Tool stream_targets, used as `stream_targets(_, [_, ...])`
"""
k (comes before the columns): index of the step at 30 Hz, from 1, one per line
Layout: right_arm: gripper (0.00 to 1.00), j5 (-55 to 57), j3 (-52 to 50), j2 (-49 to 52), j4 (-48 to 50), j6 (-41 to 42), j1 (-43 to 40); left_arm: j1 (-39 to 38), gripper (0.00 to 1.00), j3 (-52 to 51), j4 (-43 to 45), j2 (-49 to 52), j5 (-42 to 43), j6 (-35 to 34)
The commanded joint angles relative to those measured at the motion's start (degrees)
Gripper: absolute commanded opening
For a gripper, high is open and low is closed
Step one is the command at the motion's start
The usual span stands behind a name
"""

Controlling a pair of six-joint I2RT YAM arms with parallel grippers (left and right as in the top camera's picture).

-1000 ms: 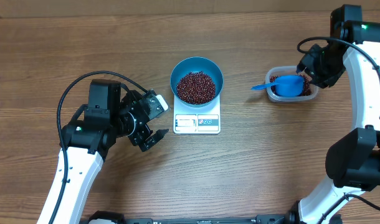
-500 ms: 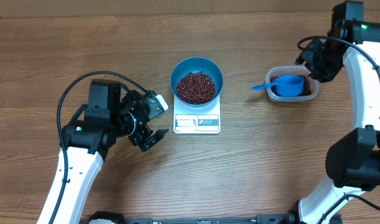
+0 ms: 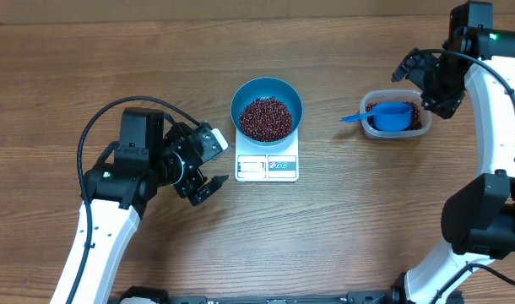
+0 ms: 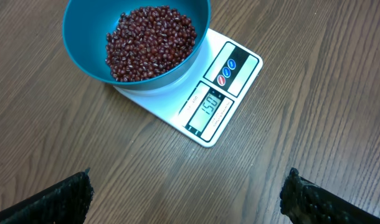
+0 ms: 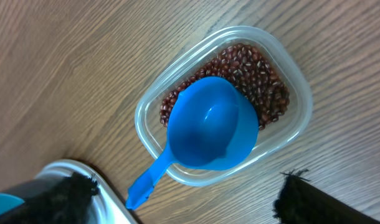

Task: Scoop item into bowl and weigh 150g on scale
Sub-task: 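Open the right gripper and release the scoop in the tub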

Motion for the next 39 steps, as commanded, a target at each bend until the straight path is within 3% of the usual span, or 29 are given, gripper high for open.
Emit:
stream_targets(1, [1.0,-0.1,-0.2,-1.4,0.2,0.0,0.2,0.2,0.99,-0.3,0.0,0.3,0.1,1.1])
stream_targets(13, [1.0,0.1,-0.2,-1.4,0.2,-0.7,0.2,0.2,0.99,-0.3,0.0,0.3,0.1,1.1])
stream_targets(21, [1.0,3.7,-0.2,-1.4,-0.5,-5.9,0.2,0.2,1.0,-0.3,0.0,0.3,0.1,1.1])
stream_targets(25, [1.0,4.2,-0.2,-1.5,-2.0,-12.5,0.2,0.2,1.0,-0.3,0.0,0.3,0.1,1.1])
stream_targets(32, [1.0,12.0,0.2,-1.6,-5.7,-14.5,0.2,0.2,1.0,-0.3,0.0,0.3,0.1,1.1])
stream_targets(39, [1.0,12.1,1.7,-2.1,-9.0,-19.9,0.2,0.2,1.0,-0.3,0.0,0.3,0.1,1.1])
